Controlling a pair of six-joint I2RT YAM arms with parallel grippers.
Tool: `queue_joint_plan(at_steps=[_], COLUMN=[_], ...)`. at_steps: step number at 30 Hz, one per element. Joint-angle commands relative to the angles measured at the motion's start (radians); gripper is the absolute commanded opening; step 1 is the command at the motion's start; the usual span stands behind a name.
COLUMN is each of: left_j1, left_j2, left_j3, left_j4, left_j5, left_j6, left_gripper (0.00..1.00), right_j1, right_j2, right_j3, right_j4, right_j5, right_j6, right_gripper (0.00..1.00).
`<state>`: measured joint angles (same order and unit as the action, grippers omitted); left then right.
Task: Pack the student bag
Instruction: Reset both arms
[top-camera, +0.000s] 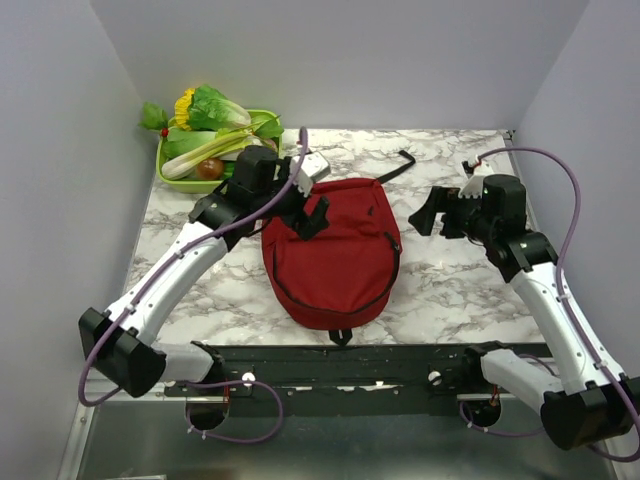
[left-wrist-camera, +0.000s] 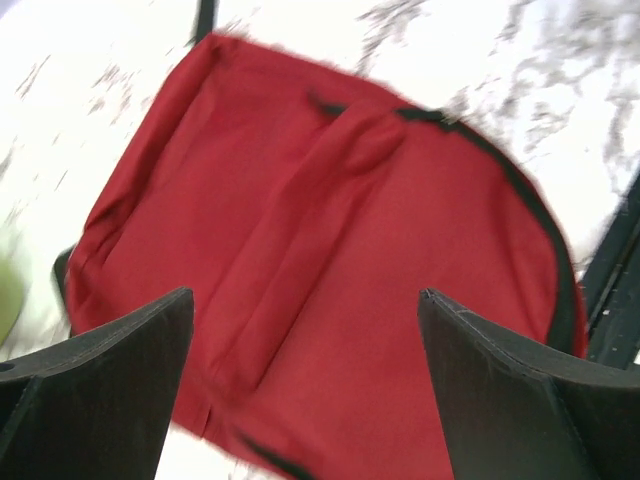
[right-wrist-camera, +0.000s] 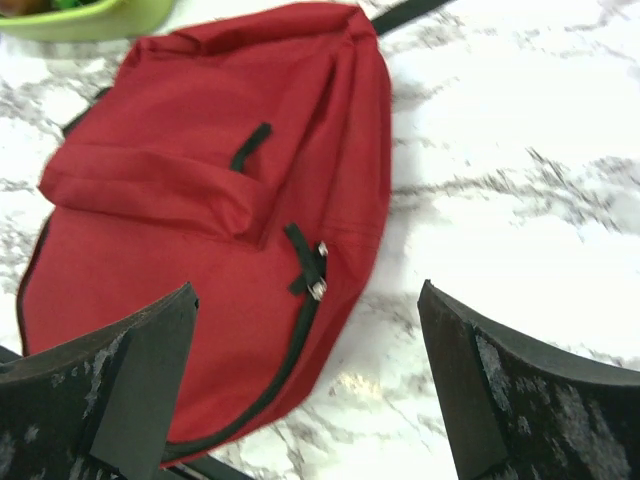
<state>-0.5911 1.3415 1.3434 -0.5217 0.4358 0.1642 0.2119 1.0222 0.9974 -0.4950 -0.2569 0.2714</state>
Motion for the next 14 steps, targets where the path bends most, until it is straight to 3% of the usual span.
queue_joint_plan(at_steps=[1,4,9,14], left_j1=[0.074,0.119,0.209,0.218], left_j2=[-0.136,-0.199,-0.352,-0.452], left_j3=[-0.113,-0.194,-0.354,-0.448], left_j4=[-0.101,-0.139,-0.117,-0.098], left_j5=[-0.213,-0.278,-0.270,-0.284], left_j6=[-0.095,-0.127,-0.155,-0.233], left_gripper=[0.99,0.99,0.99,0.99], right_j1=[-0.008,-0.006,-0.008,-0.006], right_j2=[-0.072,-0.122,-0.159,-0.197], right_j3=[-0.017,-0.054,-0.072,-0.068], right_j4=[-0.143,-0.129,-0.161,-0.182], right_j5=[0.091,0.084,0.103,0.114], right_j6=[-0.028,0.002,-0.014,-0.011], right_gripper=[1.00,1.00,1.00,1.00])
